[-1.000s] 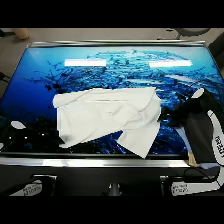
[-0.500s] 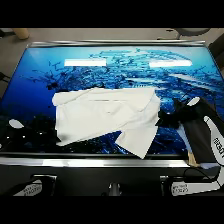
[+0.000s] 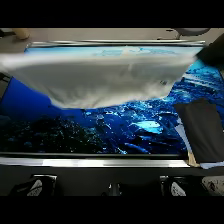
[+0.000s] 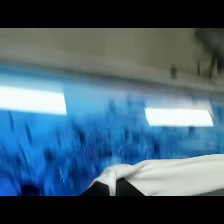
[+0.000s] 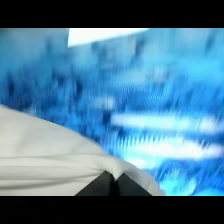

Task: Fold the shirts.

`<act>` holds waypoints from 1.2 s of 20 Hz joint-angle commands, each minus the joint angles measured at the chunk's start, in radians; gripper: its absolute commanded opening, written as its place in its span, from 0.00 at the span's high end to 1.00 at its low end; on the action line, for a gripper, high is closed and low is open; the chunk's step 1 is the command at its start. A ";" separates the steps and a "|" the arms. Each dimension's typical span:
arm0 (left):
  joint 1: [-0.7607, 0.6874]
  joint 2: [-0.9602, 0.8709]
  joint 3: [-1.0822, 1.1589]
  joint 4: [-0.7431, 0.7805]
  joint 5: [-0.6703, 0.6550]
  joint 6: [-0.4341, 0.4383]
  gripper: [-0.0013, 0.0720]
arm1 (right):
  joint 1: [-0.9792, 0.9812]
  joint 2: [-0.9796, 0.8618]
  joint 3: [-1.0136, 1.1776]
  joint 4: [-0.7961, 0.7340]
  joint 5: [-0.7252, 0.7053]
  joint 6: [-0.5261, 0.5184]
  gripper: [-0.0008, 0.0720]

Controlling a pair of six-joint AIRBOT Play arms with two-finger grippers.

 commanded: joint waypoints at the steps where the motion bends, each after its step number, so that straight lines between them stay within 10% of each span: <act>1: 0.001 0.102 0.376 0.096 0.148 -0.088 0.94 | 0.000 0.312 0.177 -0.171 -0.209 0.078 0.96; 9: 0.001 0.087 0.397 0.214 -0.160 -0.124 0.94 | 0.000 0.396 0.177 -0.271 0.067 0.174 0.96; 16: -0.021 -0.158 0.039 0.208 -0.320 -0.072 0.94 | 0.000 -0.070 0.159 -0.249 0.648 0.181 0.96; 24: -0.086 -0.608 -0.264 0.195 -0.063 -0.056 0.94 | 0.229 -0.619 0.006 -0.250 0.209 0.244 0.96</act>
